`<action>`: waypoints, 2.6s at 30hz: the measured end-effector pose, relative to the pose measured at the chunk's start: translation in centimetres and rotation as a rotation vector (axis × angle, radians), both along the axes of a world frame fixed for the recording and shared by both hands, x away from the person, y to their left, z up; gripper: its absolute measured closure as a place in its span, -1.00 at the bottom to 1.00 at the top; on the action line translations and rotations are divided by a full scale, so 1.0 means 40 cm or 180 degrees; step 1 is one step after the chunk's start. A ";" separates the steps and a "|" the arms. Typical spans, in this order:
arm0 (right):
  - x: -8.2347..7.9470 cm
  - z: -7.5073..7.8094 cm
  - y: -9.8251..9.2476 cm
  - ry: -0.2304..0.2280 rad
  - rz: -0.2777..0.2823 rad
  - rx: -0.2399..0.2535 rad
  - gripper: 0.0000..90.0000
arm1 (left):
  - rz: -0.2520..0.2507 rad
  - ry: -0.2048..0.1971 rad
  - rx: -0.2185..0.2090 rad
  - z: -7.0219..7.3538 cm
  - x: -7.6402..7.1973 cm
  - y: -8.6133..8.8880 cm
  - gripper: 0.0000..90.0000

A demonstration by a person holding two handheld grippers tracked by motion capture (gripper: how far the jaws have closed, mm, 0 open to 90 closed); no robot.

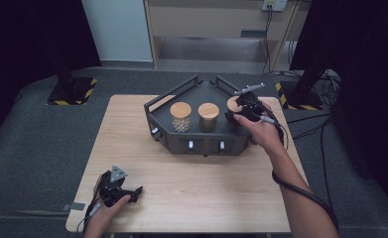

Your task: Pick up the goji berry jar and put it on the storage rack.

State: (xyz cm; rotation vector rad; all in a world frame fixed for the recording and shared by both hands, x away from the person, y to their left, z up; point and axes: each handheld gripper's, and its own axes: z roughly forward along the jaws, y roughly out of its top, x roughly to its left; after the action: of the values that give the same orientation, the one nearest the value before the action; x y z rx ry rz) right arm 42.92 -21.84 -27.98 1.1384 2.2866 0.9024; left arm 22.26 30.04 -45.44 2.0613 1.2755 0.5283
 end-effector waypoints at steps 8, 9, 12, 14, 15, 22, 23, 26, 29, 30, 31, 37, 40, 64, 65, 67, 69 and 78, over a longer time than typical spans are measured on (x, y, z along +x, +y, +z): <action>0.004 -0.013 0.002 0.0008 -0.0012 0.0027 -0.41 | 0.0001 0.0000 0.0000 0.000 0.000 0.000 -1.00; 0.004 -0.014 0.003 0.0008 -0.0011 0.0025 -0.41 | 0.0001 0.0000 0.0000 0.000 0.000 0.000 -1.00; 0.005 -0.019 0.004 0.0020 -0.0004 0.0020 -0.41 | 0.0000 0.0000 0.0000 0.000 0.000 0.000 -1.00; 0.005 -0.022 0.002 0.0020 -0.0008 0.0029 -0.41 | 0.0000 0.0000 0.0000 0.000 0.000 0.000 -1.00; 0.005 -0.023 0.001 0.0025 -0.0014 0.0037 -0.41 | 0.0001 -0.0001 0.0000 0.000 0.000 0.000 -1.00; 0.001 -0.033 -0.007 0.0023 -0.0036 0.0059 -0.41 | -0.0001 0.0000 0.0001 0.000 0.000 0.000 -1.00; 0.001 -0.035 -0.009 0.0025 -0.0039 0.0069 -0.41 | 0.0000 -0.0001 0.0001 0.000 0.000 0.000 -1.00; 0.002 -0.043 -0.009 0.0045 -0.0031 0.0071 -0.41 | -0.0001 0.0000 0.0001 0.000 0.000 0.000 -1.00; -0.002 -0.052 -0.016 0.0024 -0.0032 0.0129 -0.41 | 0.0000 -0.0001 0.0000 0.000 0.000 0.000 -1.00; -0.003 -0.054 -0.018 0.0020 -0.0031 0.0141 -0.41 | 0.0001 -0.0001 -0.0001 0.000 0.000 0.000 -1.00; -0.003 -0.056 -0.021 0.0022 -0.0034 0.0161 -0.41 | 0.0001 -0.0001 -0.0001 0.000 0.000 0.000 -1.00; -0.010 -0.069 -0.034 0.0003 -0.0086 0.0271 -0.42 | 0.0001 -0.0001 0.0000 0.000 0.000 0.000 -1.00; -0.016 -0.077 -0.037 -0.0030 -0.0092 0.0299 -0.42 | 0.0001 -0.0001 0.0000 0.000 0.000 0.000 -1.00; -0.027 -0.084 -0.054 -0.0025 0.0008 0.0321 -0.72 | 0.0001 0.0000 0.0001 0.000 0.000 0.000 -1.00; -0.032 -0.083 -0.052 -0.0052 0.0012 0.0304 -0.76 | 0.0001 -0.0001 0.0001 0.000 0.000 0.000 -1.00; -0.042 -0.078 -0.055 -0.0075 0.0014 0.0320 -0.85 | 0.0001 -0.0001 0.0001 0.000 0.000 0.000 -1.00; -0.048 -0.072 -0.059 -0.0077 0.0037 0.0316 -0.88 | 0.0000 0.0000 0.0002 0.000 0.000 0.000 -1.00; -0.097 -0.053 -0.081 -0.0148 0.0010 0.0333 -0.92 | 0.0001 -0.0001 0.0000 0.000 0.000 0.000 -1.00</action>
State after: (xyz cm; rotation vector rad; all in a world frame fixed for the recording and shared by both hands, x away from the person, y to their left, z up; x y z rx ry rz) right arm 39.05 -25.09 -30.09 1.1449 2.2274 1.0498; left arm 22.25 30.03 -45.45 2.0610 1.2756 0.5290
